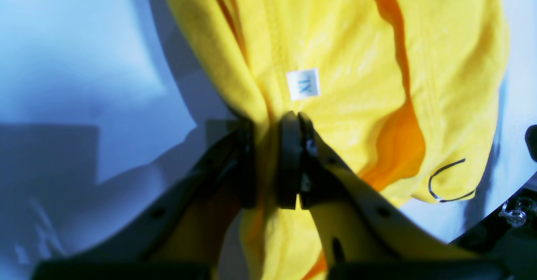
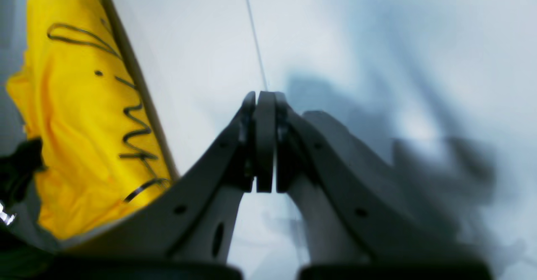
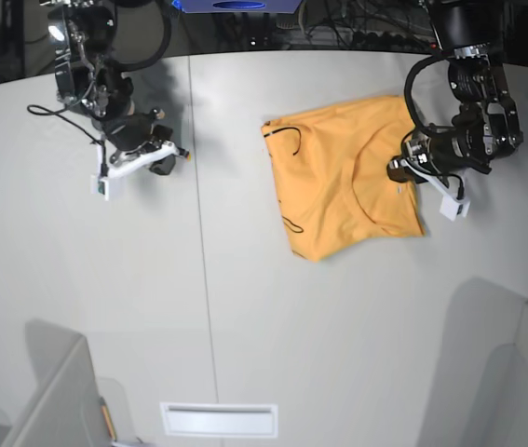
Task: Fold the T-shirt properly
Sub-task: 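Hold the collar edge with the left gripper, then fold the collar edge over the bundle with the left gripper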
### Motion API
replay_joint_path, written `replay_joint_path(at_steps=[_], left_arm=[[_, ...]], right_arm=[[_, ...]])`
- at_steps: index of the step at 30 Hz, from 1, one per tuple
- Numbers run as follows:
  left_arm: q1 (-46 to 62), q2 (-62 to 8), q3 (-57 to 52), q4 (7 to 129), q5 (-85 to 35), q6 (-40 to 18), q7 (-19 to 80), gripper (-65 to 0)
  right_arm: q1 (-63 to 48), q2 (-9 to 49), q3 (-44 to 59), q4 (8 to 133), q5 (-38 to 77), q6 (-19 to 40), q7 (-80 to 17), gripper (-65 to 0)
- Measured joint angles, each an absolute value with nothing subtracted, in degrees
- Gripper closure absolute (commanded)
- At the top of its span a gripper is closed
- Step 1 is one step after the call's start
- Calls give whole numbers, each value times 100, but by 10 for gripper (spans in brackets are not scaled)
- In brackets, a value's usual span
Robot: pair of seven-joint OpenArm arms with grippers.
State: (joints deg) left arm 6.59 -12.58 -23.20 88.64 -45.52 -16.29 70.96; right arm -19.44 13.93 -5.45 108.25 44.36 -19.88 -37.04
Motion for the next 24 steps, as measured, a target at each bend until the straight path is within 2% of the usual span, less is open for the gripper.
replay_joint_path(at_steps=[4,11,20,24], left_arm=[[642,-1387,-2265,8864,-4567,-1634,7098,0],[342,-1800,-1367,8606,-4589,-1638,7030,0],[-819,-2580,770,8149,-4628,-1643,7028,0],[-1396,-2718,1747,8173,-3881,-1647,7065,0]], right_arm=[[-1988,1435,-329,10825,4508,-1992,-3693,0],[-2206,1424,-307,10825,4563,-1992,-3688,0],[-2375,1424,-298,10827,4567,-1990,-3680,0],[-2370,1409,60,10827,4613,-1990,-3717,0]])
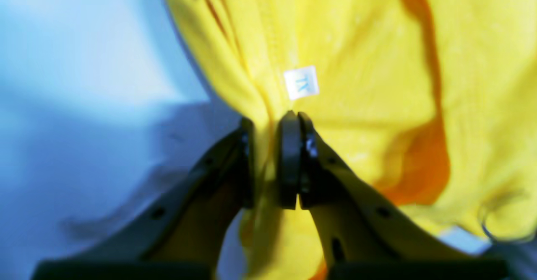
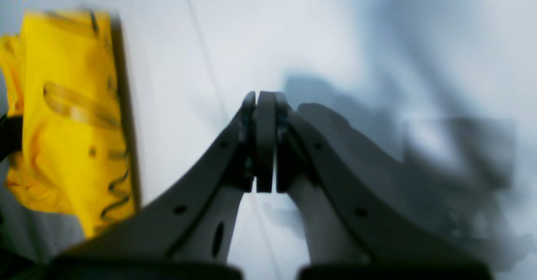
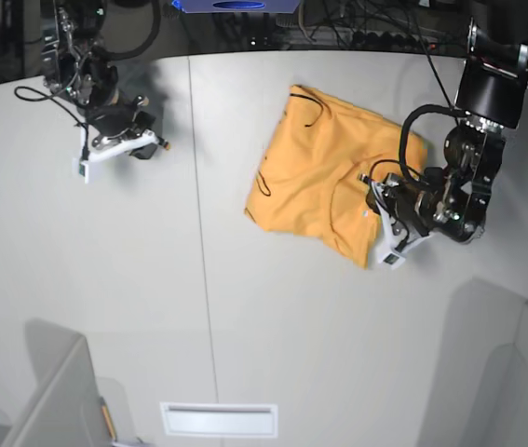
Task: Fold the T-shirt properly
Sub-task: 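Fold the collar edge over the bundle with the left gripper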
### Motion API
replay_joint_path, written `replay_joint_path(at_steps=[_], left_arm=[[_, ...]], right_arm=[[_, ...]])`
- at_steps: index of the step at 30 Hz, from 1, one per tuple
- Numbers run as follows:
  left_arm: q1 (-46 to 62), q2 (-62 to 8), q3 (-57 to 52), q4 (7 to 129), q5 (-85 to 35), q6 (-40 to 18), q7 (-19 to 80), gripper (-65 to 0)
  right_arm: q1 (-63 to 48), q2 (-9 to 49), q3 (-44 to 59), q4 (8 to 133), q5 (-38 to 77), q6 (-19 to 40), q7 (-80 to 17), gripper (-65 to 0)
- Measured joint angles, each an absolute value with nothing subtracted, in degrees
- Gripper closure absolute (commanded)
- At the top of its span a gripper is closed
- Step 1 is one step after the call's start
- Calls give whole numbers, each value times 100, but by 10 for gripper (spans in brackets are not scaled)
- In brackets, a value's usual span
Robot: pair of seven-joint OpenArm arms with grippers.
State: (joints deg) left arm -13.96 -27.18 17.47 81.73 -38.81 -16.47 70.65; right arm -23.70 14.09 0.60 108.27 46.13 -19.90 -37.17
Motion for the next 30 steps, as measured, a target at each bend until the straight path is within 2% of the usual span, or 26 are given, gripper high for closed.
replay_joint_path(at_steps=[4,10,16,19,30], left_arm=[[-1824,-2714,2836,8213,-2976,-1726,6923,0],[-2292,-2746,4464,8259,-1323,-2587,5964,0],[-2303,-2724,5046,8283,615,-3463,4886,0],[-2300,-2746,5026,8270,993,-3778,4515,0],[-2512,-2541,5607,8145,1586,-3776,4095,0]], right_arm=[[-2458,1457,497,10831,4545,-1990,-3662,0],[-2687,1393,840,10829,4589,-1988,-4042,0],[-3011,1389,930,10831,4528,-1990,-4069,0],[-3098,1396,932,10831,4532,-1990,-4027,0],[-3262,1264,919,10831,4501,-1990,-4025,0]])
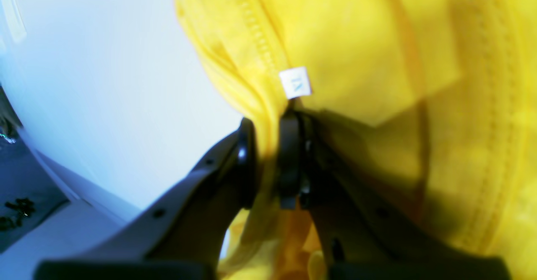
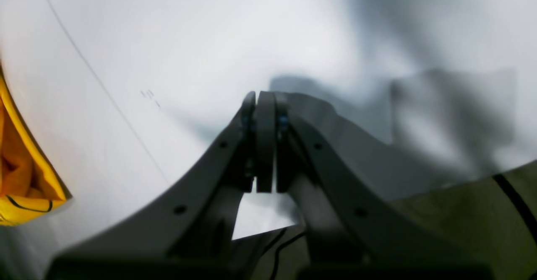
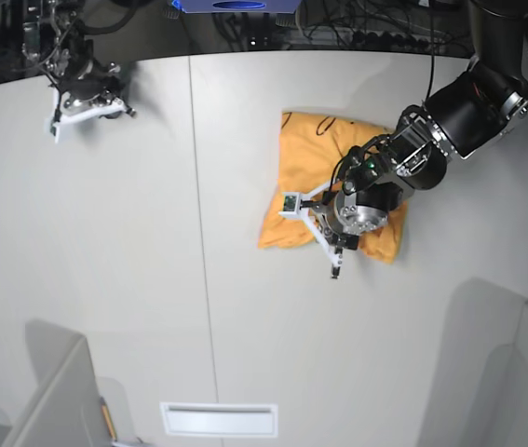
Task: Fold the T-shirt properly
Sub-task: 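Fold the collar edge over the bundle with the left gripper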
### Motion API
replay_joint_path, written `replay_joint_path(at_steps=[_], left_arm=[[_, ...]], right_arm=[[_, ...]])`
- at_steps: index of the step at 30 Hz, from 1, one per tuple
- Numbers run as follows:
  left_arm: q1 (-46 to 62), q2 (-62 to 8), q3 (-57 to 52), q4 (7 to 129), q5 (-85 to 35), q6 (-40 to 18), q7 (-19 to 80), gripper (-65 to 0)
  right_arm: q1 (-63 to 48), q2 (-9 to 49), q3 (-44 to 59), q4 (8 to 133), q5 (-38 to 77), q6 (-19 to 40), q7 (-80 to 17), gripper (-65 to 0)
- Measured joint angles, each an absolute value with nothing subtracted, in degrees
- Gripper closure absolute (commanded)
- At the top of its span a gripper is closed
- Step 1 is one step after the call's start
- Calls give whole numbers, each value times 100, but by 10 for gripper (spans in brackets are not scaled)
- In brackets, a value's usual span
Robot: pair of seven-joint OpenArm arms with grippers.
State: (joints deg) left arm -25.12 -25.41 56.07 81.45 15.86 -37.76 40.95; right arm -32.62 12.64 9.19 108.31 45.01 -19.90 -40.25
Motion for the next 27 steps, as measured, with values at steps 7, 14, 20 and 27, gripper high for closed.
replay_joint_path(at_steps=[7,14,20,27], left_arm=[[-2707,-2198,5572,7660,1566,-3771,4051,0],[-2862,-1387,4381,6283,1391,-3623,3640,0],[-2871,-1363,4372,6200,1385,-3583,3621,0],[-2825,-1337,4386,6346,1415,-3516,3857,0]], right_arm=[[-3227,1140,902,10831,4499,-1990,-4018,0],[-3197,1135,899,10829,4504,-1990,-4027,0],[-3109,1135,899,10829,4504,-1990,-4034,0],[-3098,1135,899,10829,4504,-1990,-4027,0]])
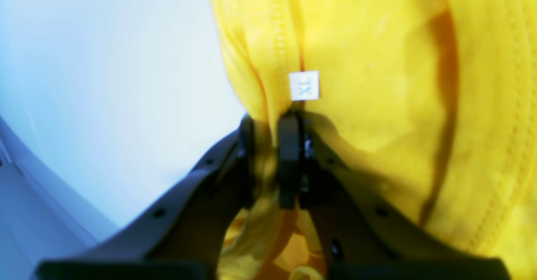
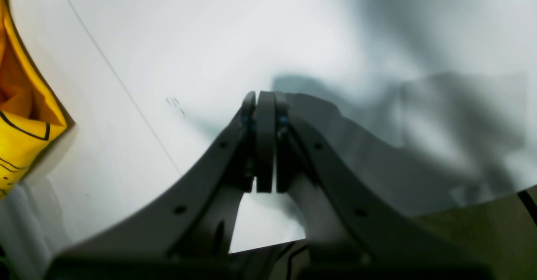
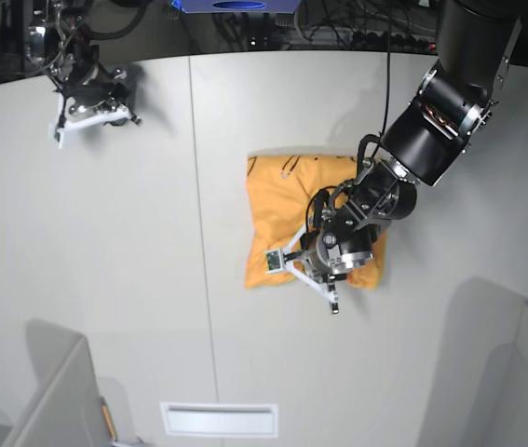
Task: Fold the T-shirt properly
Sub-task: 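Fold the collar edge over the bundle with the left gripper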
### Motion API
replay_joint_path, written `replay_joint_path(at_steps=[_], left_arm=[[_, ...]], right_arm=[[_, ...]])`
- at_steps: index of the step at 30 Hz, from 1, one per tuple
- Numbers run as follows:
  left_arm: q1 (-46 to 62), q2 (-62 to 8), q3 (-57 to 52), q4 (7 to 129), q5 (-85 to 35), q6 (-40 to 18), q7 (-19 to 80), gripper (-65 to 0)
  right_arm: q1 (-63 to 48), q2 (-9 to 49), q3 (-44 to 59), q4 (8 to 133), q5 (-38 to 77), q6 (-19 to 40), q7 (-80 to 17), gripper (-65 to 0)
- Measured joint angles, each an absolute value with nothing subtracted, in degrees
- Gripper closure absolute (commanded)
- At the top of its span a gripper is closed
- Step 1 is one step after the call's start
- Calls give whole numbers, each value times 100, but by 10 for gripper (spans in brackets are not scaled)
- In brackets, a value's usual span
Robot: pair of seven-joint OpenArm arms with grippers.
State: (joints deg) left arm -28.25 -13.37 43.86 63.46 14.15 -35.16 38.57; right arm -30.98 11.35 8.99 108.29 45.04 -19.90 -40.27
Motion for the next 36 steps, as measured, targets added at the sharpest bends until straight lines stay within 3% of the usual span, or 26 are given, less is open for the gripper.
replay_joint_path(at_steps=[14,19,22,36], left_arm=[[-2810,-1347,4397,6392,1452,-3514,3879,0],[-2823,-1404,4405,6731,1483,-3542,4272,-436],[-2803,-1498,4401,7205,1413,-3704,4792,-640],[-3009,-1577,4480,8263,1131,-3977,5332,-650]], right_arm=[[-3070,1135,899,10829,4504,-1990,-4049,0],[-3070,1133,899,10829,4508,-1990,-4049,0],[-3070,1140,888,10829,4506,-1990,-4051,0],[-3070,1135,882,10829,4504,-1988,-4049,0]])
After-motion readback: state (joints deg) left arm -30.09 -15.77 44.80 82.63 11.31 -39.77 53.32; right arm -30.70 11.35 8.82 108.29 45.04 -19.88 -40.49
